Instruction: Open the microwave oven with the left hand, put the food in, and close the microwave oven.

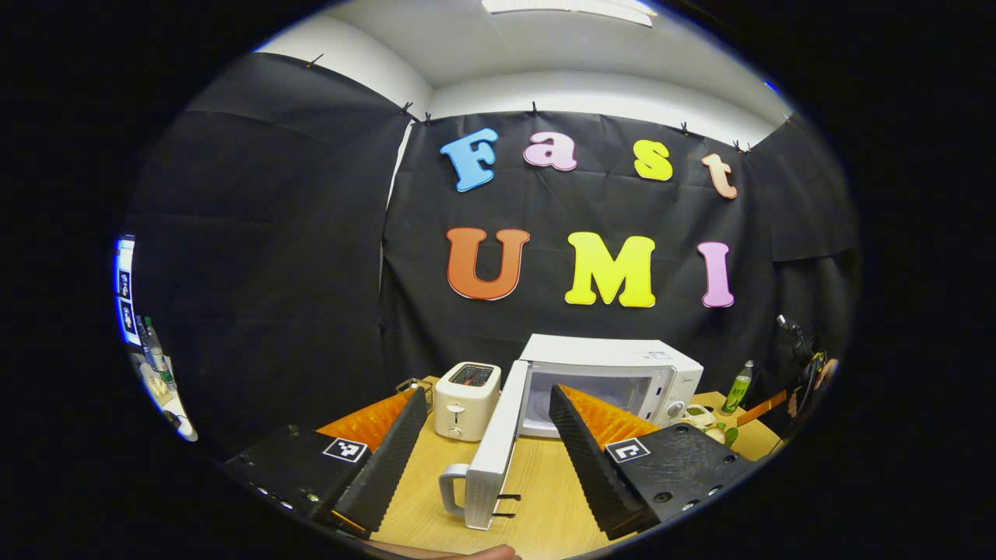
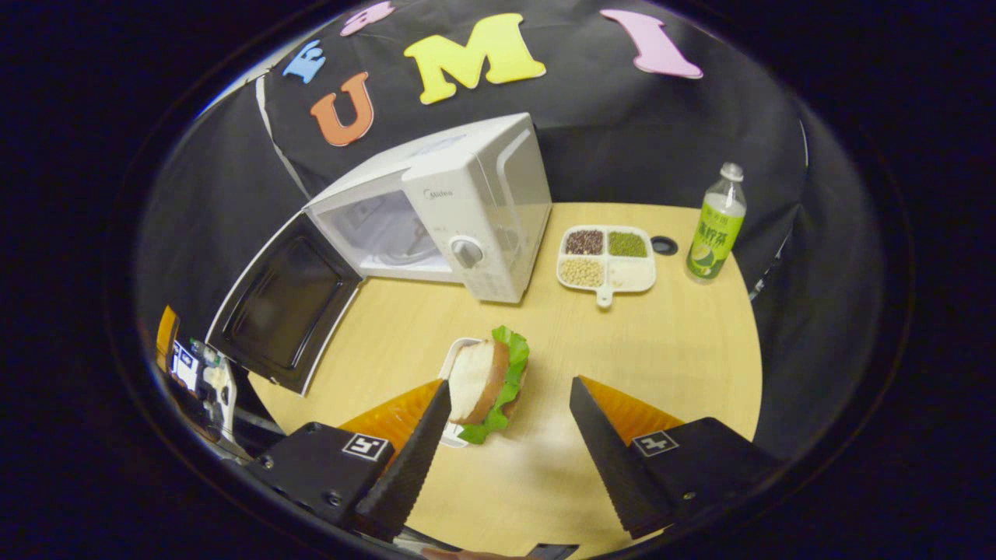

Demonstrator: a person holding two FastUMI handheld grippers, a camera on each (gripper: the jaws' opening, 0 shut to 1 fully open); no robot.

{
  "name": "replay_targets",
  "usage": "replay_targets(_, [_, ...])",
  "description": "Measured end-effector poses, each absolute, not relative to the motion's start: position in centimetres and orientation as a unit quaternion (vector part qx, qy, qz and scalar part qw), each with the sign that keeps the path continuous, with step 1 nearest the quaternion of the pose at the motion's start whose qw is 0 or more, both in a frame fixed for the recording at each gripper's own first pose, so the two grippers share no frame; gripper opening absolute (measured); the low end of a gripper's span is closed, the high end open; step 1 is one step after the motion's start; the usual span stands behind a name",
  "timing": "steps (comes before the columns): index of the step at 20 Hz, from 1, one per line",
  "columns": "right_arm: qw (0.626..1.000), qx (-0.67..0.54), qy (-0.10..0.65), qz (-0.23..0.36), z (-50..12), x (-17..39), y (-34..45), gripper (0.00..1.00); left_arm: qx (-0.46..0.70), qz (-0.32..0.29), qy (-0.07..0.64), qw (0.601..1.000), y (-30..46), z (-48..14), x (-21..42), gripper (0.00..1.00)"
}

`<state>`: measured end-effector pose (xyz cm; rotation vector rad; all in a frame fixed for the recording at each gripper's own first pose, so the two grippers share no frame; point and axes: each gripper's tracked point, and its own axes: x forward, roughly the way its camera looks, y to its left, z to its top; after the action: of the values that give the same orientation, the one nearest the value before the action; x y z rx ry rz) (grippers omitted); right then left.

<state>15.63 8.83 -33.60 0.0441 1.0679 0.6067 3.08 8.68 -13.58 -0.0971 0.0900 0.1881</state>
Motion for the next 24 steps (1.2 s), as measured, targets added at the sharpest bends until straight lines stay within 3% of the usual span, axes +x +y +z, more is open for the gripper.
replay_targets(1, [0.803,0.034,0.514,0.301,-34.3,15.7,9.2,0.87,-0.051,0.093,0.049,0.993,8.1,-13.6,3.2,0.95])
replay_targets(2, [0.789,0.053,0.526,0.313,-35.2,16.0,9.3,0.97,-0.05,0.093,0.051,0.993,7.5,-13.5,3.2,0.95])
replay_targets(3, [0.78,0.073,0.537,0.313,-35.9,16.4,9.4,0.86,-0.049,0.093,0.051,0.993,6.9,-13.4,3.3,0.95])
replay_targets(5, [0.757,0.103,0.557,0.326,-37.2,16.6,9.5,0.83,-0.043,0.091,0.045,0.994,5.9,-13.1,3.5,0.95])
replay_targets(6, [0.745,0.121,0.565,0.332,-38.0,16.7,9.8,0.93,-0.041,0.087,0.044,0.994,5.4,-13.0,3.4,0.95])
replay_targets(7, [0.732,0.138,0.572,0.344,-38.3,16.6,10.2,0.82,-0.043,0.081,0.045,0.995,4.8,-12.9,3.4,0.95])
replay_targets(9, [0.696,0.173,0.595,0.363,-38.6,15.4,10.9,0.73,-0.048,0.069,0.049,0.995,3.8,-12.9,3.5,0.95])
replay_targets(11, [0.709,0.18,0.585,0.351,-38.3,15.6,11.0,0.32,-0.041,0.065,0.053,0.996,3.6,-12.9,3.3,0.95])
replay_targets(12, [0.719,0.17,0.575,0.351,-37.6,15.3,10.9,0.29,-0.036,0.063,0.05,0.996,3.5,-12.7,3.3,0.95])
replay_targets(14, [0.74,0.141,0.552,0.358,-35.2,14.3,11.0,0.36,-0.031,0.058,0.044,0.997,3.8,-12.4,3.1,0.95])
replay_targets(20, [0.799,0.006,0.465,0.38,-28.6,10.2,13.4,0.36,-0.045,0.053,0.026,0.997,5.9,-12.6,2.6,0.95])
replay_targets(24, [0.819,-0.094,0.407,0.394,-27.1,7.2,17.1,0.36,-0.062,0.046,0.021,0.997,7.6,-13.3,1.7,0.95])
